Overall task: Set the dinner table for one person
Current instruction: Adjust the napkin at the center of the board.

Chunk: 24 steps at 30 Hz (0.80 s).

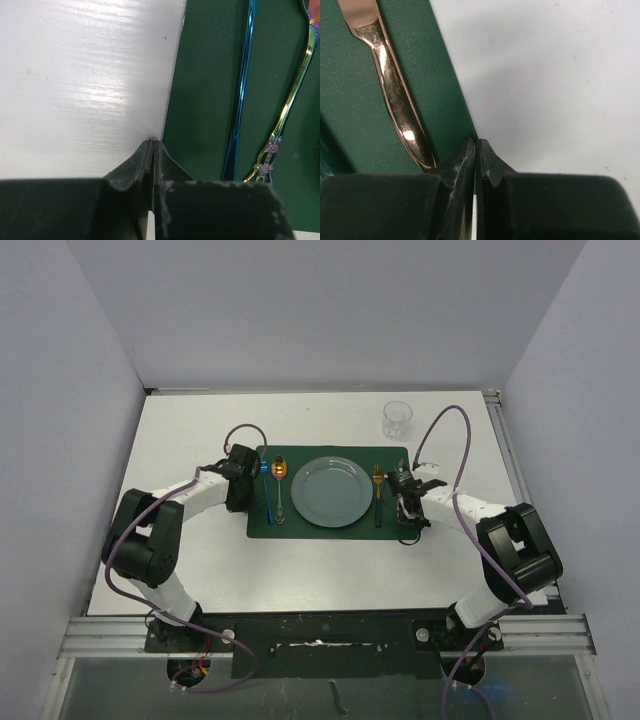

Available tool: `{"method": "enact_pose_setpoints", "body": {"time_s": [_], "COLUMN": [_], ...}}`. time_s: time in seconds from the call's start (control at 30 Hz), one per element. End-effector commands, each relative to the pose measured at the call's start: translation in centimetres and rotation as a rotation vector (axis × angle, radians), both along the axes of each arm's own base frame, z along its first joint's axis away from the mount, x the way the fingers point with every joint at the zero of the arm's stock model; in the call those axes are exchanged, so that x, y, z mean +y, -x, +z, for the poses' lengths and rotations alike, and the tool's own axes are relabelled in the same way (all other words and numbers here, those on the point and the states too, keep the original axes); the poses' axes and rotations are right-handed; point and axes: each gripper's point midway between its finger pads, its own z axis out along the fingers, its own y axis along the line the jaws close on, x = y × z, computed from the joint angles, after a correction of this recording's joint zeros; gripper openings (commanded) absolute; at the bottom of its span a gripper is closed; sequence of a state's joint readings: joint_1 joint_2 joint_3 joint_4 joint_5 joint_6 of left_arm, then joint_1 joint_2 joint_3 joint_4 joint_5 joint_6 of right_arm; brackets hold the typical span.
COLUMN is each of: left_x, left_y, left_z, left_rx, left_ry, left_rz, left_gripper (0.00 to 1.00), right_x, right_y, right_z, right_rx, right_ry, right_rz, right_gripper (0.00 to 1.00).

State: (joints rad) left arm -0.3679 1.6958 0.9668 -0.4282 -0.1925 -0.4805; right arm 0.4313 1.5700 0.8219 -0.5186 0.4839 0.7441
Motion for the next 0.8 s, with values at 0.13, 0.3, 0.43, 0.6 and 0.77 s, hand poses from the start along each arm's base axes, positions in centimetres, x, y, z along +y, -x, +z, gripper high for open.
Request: {"method": "enact_pose_setpoints", "body": {"time_s": [0.13,0.3,0.43,0.6,0.77], "left_x": [-3.8,-3.0,-1.8,-0.5,0.8], "left_y": [-0.2,-0.1,-0.1,-0.6,-1.3], "left_z": [0.9,0.8,1.4,3.7,6.9], "left_rx": [0.013,0.022,0.006,-0.062,-0.157], "left_ry": [0.119,0.08,0.025,-0.012,-0.04], "left_rz": [-0.08,-0.058,-0.014,0.048,0.126], "left_gripper": [0.0,0.0,0.12,0.27,0.28], "right_x": [0.8,0.6,0.4,0.3,0.1], "right_y": [0.0,0.2,0.2,0.0,-0.5], "right_z": [-0.3,-0.1,0.3,1.8,4.6], "right_rx": [0.038,0.035,0.024,-0.012,-0.08], "right_ry": [-0.036,-0.033,-0.027,-0.033,-0.036], "right_rz": [0.016,0.015,0.011,0.014,0.007], "right_gripper": [0.0,0.01,0.09,0.2,0.21]}}
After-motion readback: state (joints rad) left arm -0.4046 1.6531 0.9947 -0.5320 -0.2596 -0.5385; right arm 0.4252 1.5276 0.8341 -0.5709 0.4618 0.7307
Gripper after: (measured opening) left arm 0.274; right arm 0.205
